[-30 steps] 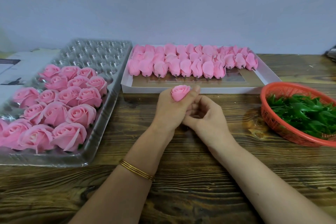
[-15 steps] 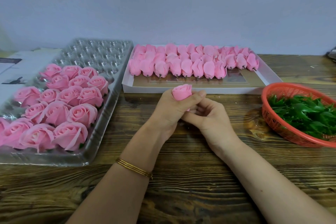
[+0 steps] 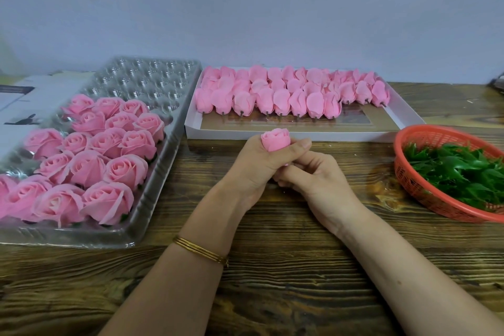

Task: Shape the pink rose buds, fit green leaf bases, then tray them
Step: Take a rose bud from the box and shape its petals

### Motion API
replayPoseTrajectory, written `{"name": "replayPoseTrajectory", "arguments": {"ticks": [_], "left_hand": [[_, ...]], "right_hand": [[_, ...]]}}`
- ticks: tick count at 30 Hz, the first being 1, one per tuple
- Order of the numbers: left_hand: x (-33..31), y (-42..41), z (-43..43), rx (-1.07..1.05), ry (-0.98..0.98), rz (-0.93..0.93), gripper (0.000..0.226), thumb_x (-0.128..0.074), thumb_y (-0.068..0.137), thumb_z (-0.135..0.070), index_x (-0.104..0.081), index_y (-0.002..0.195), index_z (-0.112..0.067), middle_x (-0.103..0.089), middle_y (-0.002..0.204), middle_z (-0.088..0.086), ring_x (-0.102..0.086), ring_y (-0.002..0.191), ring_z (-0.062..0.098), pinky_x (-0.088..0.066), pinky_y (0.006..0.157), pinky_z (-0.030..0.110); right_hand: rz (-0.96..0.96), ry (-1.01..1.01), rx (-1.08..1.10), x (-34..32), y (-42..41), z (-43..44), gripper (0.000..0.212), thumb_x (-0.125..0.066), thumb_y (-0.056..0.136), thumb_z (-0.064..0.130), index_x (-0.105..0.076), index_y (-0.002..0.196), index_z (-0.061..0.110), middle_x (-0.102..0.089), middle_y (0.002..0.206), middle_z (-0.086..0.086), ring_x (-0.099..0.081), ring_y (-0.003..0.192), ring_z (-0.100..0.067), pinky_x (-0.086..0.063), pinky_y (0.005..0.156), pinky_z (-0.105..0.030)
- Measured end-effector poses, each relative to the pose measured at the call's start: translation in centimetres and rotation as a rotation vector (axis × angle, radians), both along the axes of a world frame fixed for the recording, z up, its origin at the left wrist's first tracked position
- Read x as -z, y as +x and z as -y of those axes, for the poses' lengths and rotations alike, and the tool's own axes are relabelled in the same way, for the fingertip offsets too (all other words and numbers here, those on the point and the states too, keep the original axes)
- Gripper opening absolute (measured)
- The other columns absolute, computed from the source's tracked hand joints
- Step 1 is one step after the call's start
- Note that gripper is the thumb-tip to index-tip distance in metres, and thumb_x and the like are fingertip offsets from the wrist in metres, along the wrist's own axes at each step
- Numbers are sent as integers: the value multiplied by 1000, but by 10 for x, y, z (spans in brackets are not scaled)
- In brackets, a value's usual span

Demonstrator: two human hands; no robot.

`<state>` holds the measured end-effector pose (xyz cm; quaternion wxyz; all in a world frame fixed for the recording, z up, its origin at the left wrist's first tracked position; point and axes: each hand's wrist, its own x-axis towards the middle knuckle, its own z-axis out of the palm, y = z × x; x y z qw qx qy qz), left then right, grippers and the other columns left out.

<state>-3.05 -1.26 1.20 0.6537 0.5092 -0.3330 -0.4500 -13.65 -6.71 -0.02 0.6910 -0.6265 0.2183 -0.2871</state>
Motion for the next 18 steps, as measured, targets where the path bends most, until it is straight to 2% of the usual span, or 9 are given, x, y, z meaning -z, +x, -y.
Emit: {"name": "replayPoseTrajectory", "arguments": {"ticks": [2,4,6,8,11,15,18], "left_hand": [[-1,0,0,-13,14,8,62,-74,68,-30,-61,106,17,-56,55,3,-52,50,13,-41,43,20],[-2,0,-2,-38,16,14,66,-73,70,-31,-57,106,22,-55,67,15,-51,57,19,-41,45,22],[-3,-1,-2,-48,12,5,55,-71,79,-27,-58,106,20,-54,82,22,-53,65,25,-41,50,25],[-2,-1,-2,-60,10,-12,45,-67,89,-21,-58,104,20,-54,87,24,-53,75,30,-42,59,29],[0,-1,-2,-71,-5,-15,48,-65,92,-20,-52,103,24,-55,89,24,-53,83,30,-45,67,30],[0,-1,-2,-68,-38,-9,48,-67,90,-24,-55,100,22,-58,83,24,-56,78,29,-48,59,24],[0,-1,-2,-57,-59,10,58,-71,76,-32,-56,97,21,-54,83,21,-53,75,26,-43,54,21]], "right_hand": [[3,11,-11,1,-1,1,19,-63,82,-10,-71,74,5,-57,69,-16,-53,65,-14,-46,66,-22],[14,51,-33,1,-1,1,10,-65,79,-5,-71,77,3,-56,71,-17,-52,66,-16,-46,66,-23],[30,123,-51,0,0,1,9,-66,76,-4,-71,83,-1,-57,75,-17,-52,69,-18,-46,67,-23],[48,212,-65,-2,-1,2,17,-72,71,-6,-70,86,0,-61,73,-13,-57,70,-16,-48,67,-22],[80,308,-74,-4,-1,3,25,-70,68,4,-70,93,2,-69,71,-3,-67,71,-10,-54,68,-18],[85,331,-39,-7,1,2,34,-72,64,8,-68,97,0,-70,73,-3,-66,70,-9,-53,68,-16],[77,333,-26,-8,2,1,24,-69,71,2,-69,95,-2,-67,76,-9,-64,68,-10,-51,65,-15]]}}
